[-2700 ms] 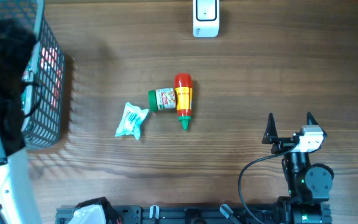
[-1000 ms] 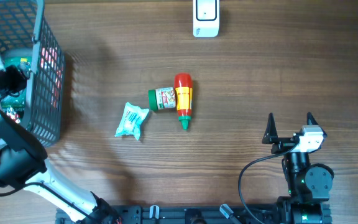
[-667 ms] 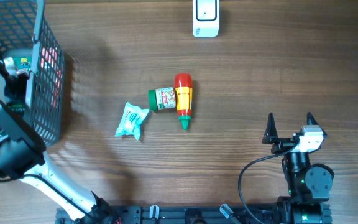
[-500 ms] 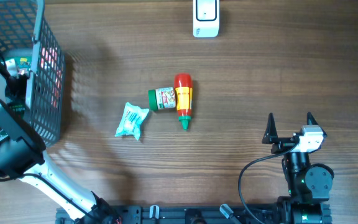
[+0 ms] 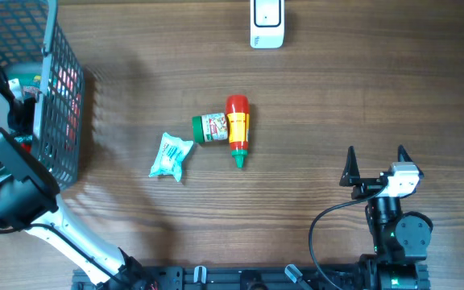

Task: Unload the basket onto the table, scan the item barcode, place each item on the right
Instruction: 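Move left gripper back into the basket toward the green glove pack, then grasp the green 3M glove pack and lift it from the basket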

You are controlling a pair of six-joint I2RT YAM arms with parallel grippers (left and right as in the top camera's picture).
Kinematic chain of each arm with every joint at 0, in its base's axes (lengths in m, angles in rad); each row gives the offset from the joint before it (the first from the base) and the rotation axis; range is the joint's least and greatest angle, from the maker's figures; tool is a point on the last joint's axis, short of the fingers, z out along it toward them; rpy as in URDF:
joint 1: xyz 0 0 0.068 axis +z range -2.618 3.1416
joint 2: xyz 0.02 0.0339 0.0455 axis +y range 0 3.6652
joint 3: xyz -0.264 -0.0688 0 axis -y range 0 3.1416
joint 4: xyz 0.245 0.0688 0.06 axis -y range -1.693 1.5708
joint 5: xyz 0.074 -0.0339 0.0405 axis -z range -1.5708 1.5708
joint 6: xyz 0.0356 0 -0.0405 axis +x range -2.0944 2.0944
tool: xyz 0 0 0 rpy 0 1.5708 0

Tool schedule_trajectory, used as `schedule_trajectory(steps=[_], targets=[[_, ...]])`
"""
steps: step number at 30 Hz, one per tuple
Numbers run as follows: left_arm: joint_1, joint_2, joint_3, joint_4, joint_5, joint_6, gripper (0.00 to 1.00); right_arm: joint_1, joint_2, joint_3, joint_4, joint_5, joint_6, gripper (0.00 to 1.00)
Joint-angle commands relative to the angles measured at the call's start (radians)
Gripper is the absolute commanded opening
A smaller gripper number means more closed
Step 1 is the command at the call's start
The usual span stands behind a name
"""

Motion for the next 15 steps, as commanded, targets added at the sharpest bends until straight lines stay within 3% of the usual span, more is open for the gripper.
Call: schedule_trajectory(steps=[1, 12, 15], targets=[[0.001, -0.041, 0.002, -0.023, -0.025, -0.161, 0.04, 0.006, -0.004, 0.0, 0.002, -0.016, -0.011, 1.0], [0.001, -0.444, 0.063, 0.032, -0.005, -0.424, 0.04, 0.006, -0.004, 0.0, 0.002, -0.016, -0.012, 1.0], [0.001, -0.562, 0.063, 0.064, 0.061, -0.483, 0.04, 0.006, -0.004, 0.0, 0.002, -0.016, -0.012, 1.0]])
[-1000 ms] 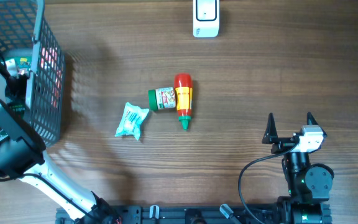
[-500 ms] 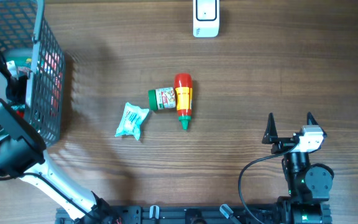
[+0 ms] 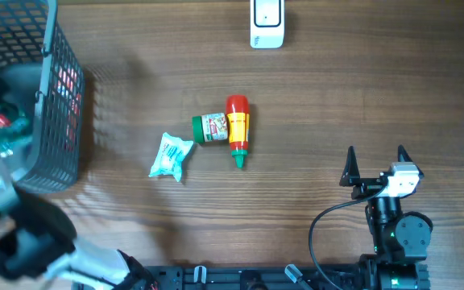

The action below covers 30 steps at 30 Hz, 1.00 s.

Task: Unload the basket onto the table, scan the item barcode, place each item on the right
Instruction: 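Grasp the green 3M glove pack and lift it from the basket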

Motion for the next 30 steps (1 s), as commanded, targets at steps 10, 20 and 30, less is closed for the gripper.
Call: schedule_trajectory(steps=[10, 20, 30], targets=[[-0.048, -0.46, 0.033, 0.155, 0.624, -0.207, 0.04, 0.006, -0.004, 0.0, 0.002, -0.016, -0.012, 1.0], [-0.465, -0.457, 0.032, 0.116, 0.781, -0.153, 0.04, 0.006, -0.004, 0.0, 0.002, -0.016, -0.011, 1.0], [-0.917, -0.214, 0.03, 0.097, 0.775, -0.143, 0.04, 0.006, -0.004, 0.0, 0.002, -0.016, -0.012, 1.0]])
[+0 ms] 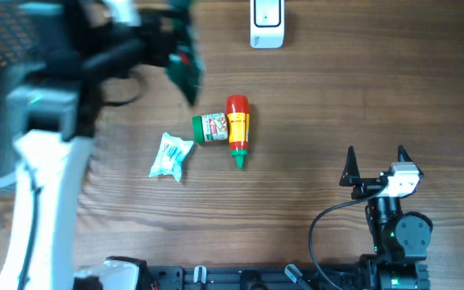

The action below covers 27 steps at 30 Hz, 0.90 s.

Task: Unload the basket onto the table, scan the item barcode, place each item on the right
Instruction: 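Grasp the green 3M glove pack and lift it from the basket, then carry the glove pack to the scanner and present its barcode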

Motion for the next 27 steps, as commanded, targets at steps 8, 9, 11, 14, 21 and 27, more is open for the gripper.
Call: schedule_trajectory(steps=[8, 9, 11, 14, 21, 27], targets=[[-0.359, 0.361, 0.001, 0.026, 0.003, -0.034, 0.04, 0.006, -0.004, 0.0, 0.002, -0.016, -0.011, 1.0], [-0.38, 0.389, 0.001, 0.04, 0.003, -0.052, 0.04, 0.006, -0.004, 0.0, 0.002, -0.016, -0.012, 1.0], [-0.419, 0.443, 0.001, 0.068, 0.003, -0.097, 0.04, 0.006, -0.004, 0.0, 0.002, -0.016, -0.012, 1.0], [-0.47, 0.512, 0.001, 0.087, -0.024, -0.159, 0.04, 0.006, -0.004, 0.0, 0.002, -0.016, -0.012, 1.0], [-0.6, 0.609, 0.0, -0.013, -0.242, -0.193, 0.04, 0.006, -0.004, 0.0, 0.002, -0.016, -0.012, 1.0], [-0.676, 0.618, -0.001, -0.05, -0.473, -0.188, 0.04, 0.006, -0.004, 0.0, 0.002, -0.016, -0.012, 1.0]])
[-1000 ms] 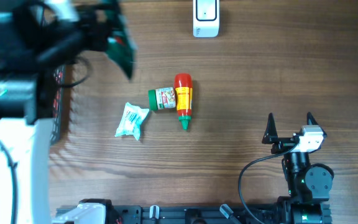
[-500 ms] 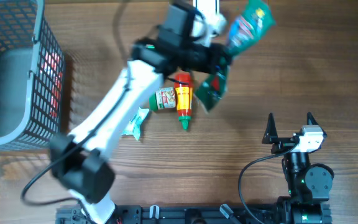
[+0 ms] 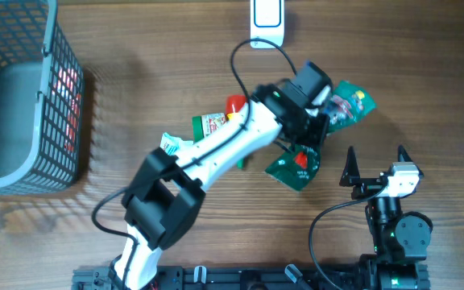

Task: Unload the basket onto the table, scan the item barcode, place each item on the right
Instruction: 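Carry the glove pack to the scanner and present its barcode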

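My left gripper [image 3: 327,109] reaches across the table's middle and is shut on a green snack packet [image 3: 349,101] with colourful print, right of centre. A second green packet with a red spot [image 3: 295,167] sits just below the wrist; I cannot tell whether it touches the gripper. The white barcode scanner [image 3: 266,22] stands at the far edge, up and left of the held packet. My right gripper [image 3: 375,163] stays open at the near right, nothing between its fingers.
A grey wire basket [image 3: 55,89] stands at the far left. A red sauce bottle [image 3: 235,105], a green-lidded jar [image 3: 209,126] and a white-teal sachet [image 3: 167,145] lie mid-table, partly covered by my left arm.
My left arm was over the table left of the scanner with green packaging in its gripper. Now it is right of the bottle, and a second green packet shows below the wrist.
My left gripper was down in the basket at the far left. It then stood above the basket with something green in it. After that it was over the table near the scanner, and now it holds the green packet right of centre. The right arm never moved.
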You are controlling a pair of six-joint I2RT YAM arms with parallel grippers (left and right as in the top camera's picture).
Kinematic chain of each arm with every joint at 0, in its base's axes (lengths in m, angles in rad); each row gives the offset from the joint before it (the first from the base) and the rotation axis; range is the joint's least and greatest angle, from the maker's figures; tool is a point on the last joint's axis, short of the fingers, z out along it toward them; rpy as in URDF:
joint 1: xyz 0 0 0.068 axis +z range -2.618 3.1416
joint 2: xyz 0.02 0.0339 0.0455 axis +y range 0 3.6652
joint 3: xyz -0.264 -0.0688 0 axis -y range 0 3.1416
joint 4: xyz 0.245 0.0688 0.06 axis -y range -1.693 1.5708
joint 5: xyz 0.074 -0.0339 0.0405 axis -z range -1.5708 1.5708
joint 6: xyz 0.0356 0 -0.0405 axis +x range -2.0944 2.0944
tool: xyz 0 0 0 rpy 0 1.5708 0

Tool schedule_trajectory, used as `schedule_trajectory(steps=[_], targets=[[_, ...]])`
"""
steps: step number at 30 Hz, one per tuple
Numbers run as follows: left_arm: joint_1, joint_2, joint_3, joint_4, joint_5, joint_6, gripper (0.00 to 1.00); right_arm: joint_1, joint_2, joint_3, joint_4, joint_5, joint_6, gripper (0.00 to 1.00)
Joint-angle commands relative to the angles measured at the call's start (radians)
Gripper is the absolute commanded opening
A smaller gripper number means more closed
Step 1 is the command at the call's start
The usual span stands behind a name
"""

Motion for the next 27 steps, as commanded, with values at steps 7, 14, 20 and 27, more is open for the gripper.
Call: schedule_trajectory(steps=[7, 14, 20, 27], targets=[[-0.054, 0.002, 0.001, -0.03, -0.199, 0.024, 0.04, 0.006, -0.004, 0.0, 0.002, -0.016, -0.012, 1.0], [-0.054, 0.002, 0.001, -0.098, -0.198, 0.092, 0.04, 0.006, -0.004, 0.0, 0.002, -0.016, -0.012, 1.0], [-0.058, 0.002, 0.001, -0.102, -0.197, 0.091, 0.41, 0.006, -0.004, 0.0, 0.002, -0.016, -0.012, 1.0], [-0.05, -0.044, 0.001, -0.111, -0.153, 0.108, 1.0, 0.006, -0.004, 0.0, 0.002, -0.016, -0.012, 1.0]])
